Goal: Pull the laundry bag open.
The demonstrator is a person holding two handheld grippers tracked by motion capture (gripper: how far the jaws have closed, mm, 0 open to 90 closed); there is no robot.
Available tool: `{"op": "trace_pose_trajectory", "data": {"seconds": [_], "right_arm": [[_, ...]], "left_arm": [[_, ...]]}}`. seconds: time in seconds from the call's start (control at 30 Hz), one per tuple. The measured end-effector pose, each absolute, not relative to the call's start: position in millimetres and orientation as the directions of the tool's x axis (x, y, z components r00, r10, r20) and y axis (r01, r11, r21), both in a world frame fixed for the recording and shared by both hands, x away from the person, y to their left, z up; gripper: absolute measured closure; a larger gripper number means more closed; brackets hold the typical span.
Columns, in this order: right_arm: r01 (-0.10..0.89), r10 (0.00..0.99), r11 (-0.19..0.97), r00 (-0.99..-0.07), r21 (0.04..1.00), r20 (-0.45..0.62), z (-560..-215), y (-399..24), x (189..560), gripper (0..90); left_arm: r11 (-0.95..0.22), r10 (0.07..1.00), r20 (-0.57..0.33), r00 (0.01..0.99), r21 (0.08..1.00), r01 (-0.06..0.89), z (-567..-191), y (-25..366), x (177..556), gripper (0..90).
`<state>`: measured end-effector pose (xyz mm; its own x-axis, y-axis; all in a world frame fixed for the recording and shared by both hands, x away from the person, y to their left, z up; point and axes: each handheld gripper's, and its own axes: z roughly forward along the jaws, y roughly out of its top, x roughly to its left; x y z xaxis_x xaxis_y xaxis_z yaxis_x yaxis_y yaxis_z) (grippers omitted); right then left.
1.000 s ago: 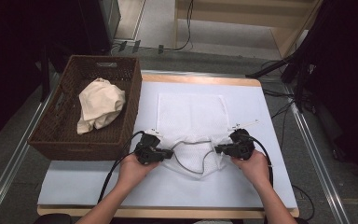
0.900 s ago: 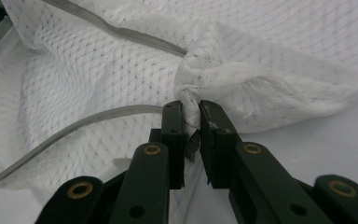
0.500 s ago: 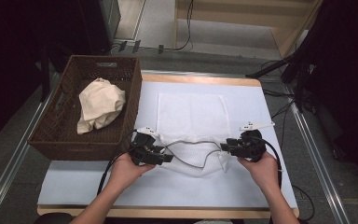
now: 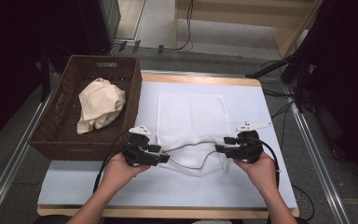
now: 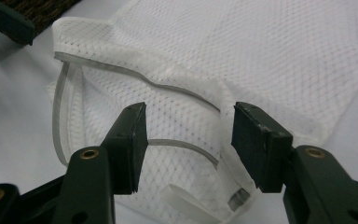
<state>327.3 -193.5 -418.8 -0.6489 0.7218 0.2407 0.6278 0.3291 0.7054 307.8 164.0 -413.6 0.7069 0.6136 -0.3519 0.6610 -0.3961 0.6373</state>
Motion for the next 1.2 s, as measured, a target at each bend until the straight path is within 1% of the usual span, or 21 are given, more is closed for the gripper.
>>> {"op": "trace_pose_trajectory", "data": {"seconds": [0.13, 0.33, 0.63, 0.7, 0.9, 1.0, 1.2], "right_arm": [[0.624, 0.703, 0.343, -0.666, 0.702, 0.249, -426, -187, 330, 45.1], [0.600, 0.682, 0.356, -0.691, 0.717, 0.240, -427, -179, 331, 45.1], [0.585, 0.656, 0.382, -0.717, 0.715, 0.237, -430, -166, 336, 45.6], [0.572, 0.643, 0.395, -0.731, 0.719, 0.229, -432, -162, 338, 46.6], [0.577, 0.634, 0.396, -0.735, 0.714, 0.242, -435, -155, 342, 48.9], [0.582, 0.624, 0.418, -0.742, 0.698, 0.246, -437, -149, 344, 51.2], [0.578, 0.618, 0.431, -0.748, 0.693, 0.241, -440, -143, 350, 51.7]], "left_arm": [[-0.389, 0.616, -0.357, 0.702, 0.638, 0.665, -412, 165, 306, 40.8], [-0.401, 0.611, -0.348, 0.711, 0.639, 0.657, -411, 165, 302, 40.8], [-0.380, 0.616, -0.349, 0.707, 0.654, 0.654, -408, 168, 297, 40.8], [-0.377, 0.617, -0.348, 0.706, 0.656, 0.653, -408, 170, 294, 40.9], [-0.374, 0.624, -0.347, 0.700, 0.654, 0.657, -407, 173, 291, 41.0], [-0.370, 0.626, -0.346, 0.699, 0.657, 0.657, -407, 173, 288, 40.9], [-0.372, 0.630, -0.342, 0.698, 0.656, 0.657, -407, 174, 285, 41.0]]}}
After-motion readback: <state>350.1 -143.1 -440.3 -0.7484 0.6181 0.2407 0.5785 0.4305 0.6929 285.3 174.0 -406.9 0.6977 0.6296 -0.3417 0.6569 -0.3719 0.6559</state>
